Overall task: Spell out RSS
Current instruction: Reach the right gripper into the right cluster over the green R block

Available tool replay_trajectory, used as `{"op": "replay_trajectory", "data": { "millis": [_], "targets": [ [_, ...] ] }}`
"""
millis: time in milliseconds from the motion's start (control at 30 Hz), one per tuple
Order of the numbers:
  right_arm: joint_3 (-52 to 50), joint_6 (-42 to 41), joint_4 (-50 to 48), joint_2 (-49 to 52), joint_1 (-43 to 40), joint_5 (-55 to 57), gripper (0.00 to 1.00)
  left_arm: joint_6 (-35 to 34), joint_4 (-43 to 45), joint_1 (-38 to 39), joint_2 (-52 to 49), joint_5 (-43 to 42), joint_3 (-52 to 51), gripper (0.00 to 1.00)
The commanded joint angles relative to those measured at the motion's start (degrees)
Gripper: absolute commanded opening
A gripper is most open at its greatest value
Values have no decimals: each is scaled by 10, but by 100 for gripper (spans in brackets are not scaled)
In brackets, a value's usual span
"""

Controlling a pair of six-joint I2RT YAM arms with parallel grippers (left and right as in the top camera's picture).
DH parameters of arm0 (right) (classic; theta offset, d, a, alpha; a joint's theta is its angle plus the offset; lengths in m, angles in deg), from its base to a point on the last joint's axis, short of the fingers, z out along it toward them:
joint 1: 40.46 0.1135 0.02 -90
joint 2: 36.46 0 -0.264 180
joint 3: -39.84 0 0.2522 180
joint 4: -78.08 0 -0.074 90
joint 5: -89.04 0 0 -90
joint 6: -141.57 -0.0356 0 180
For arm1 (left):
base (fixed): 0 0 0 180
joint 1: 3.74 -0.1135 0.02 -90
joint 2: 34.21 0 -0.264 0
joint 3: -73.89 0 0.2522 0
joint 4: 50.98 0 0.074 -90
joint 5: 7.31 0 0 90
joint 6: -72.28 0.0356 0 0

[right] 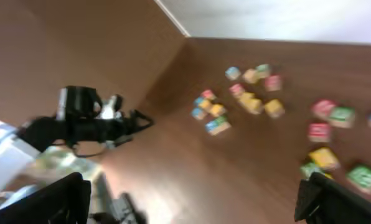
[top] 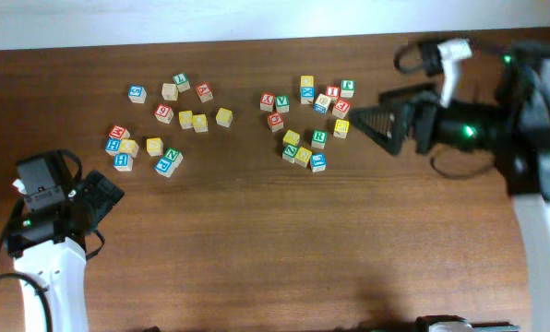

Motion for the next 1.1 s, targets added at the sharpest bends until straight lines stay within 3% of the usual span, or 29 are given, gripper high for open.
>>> {"op": "replay_trajectory", "data": {
  "millis": [0,133,267,500,667,733,767,933,1067],
  "targets": [
    [13,-28,-6,62,24,-33,99,-7,1,-3,-2,-2,9,99],
    [13,-119,-4,99,98,234,98,-7,1,-3,-2,-2,9,99],
    [23,-178,-4,135,158,403,98,-7,1,-3,-2,-2,9,99],
    [104,-209,33,259,164,424,98,-7,1,-3,-2,-2,9,99],
    [105,-228,23,326,165,425,100,-7,1,-3,-2,-2,9,99],
    [105,-229,14,345,165,426,85,-7,1,-3,-2,-2,9,99],
    [105,-244,11,356,165,432,82,-7,1,-3,-2,-2,9,99],
    [105,-344,19,403,171,541,79,-7,1,-3,-2,-2,9,99],
    [103,-344,19,416,177,596,79,-7,1,-3,-2,-2,9,99]
  ]
}}
